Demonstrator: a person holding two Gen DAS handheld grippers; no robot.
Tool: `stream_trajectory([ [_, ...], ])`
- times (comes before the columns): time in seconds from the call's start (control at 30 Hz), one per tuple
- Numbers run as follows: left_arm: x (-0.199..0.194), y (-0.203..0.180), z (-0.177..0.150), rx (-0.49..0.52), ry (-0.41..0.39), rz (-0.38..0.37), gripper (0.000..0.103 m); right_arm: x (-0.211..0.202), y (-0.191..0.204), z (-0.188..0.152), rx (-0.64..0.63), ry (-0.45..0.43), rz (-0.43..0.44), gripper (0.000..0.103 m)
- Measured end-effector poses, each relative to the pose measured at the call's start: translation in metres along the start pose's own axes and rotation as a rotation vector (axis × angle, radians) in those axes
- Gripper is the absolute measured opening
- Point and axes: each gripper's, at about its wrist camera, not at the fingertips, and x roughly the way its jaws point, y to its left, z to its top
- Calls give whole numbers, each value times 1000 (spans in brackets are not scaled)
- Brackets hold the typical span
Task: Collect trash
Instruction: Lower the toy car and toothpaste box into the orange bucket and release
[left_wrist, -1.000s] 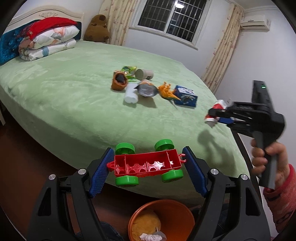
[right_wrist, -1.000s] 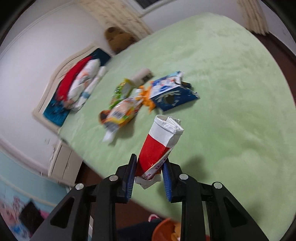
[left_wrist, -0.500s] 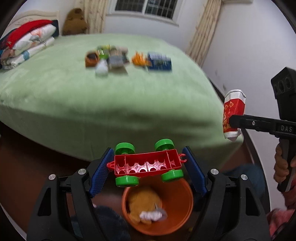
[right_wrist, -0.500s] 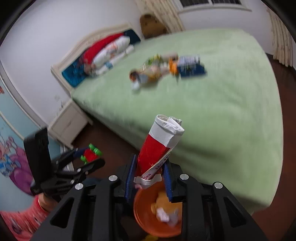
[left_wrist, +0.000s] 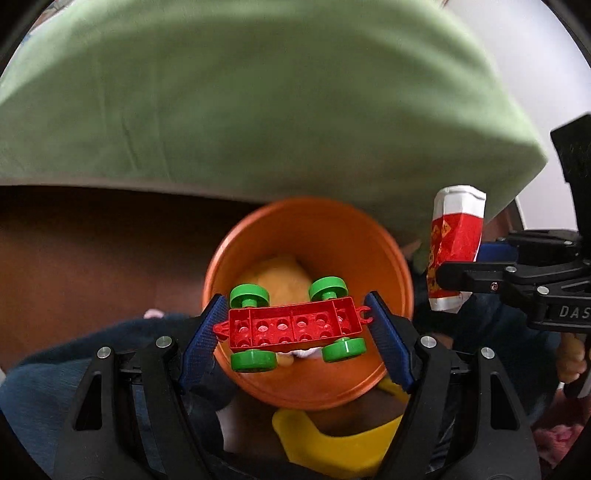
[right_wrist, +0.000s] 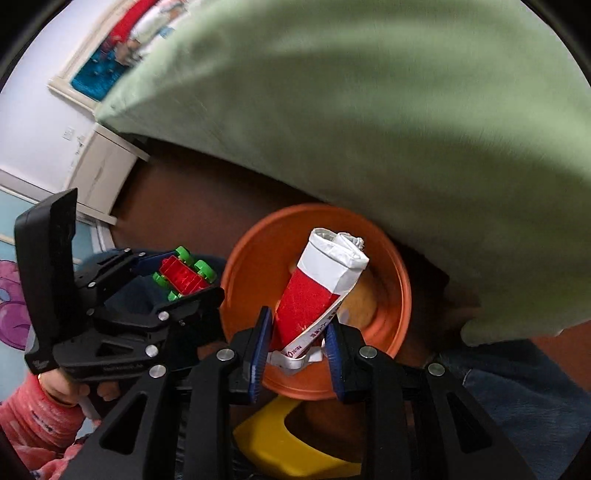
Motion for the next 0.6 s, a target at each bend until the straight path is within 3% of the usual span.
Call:
stream_trajectory([
  [0.13,19,-5,-4,9,52,5,74,18,-1,-1,-1,42,-26,33],
  [0.17,21,-5,-5,12,60,12,74,20,1,2,1,50,-37,40],
  [0.2,24,-4,-3,12,74,34,75,22,1,2,3,53,-54,62],
  [0.23,26,-3,0,13,85,54,77,20,4,1,3,46,-70,69],
  [0.33,26,0,1,16,90,106,84,8,1,5,12,-12,-83,73],
  [0.6,2,7,3,14,46,89,84,-19,-17,7,84,-87,-55,76],
])
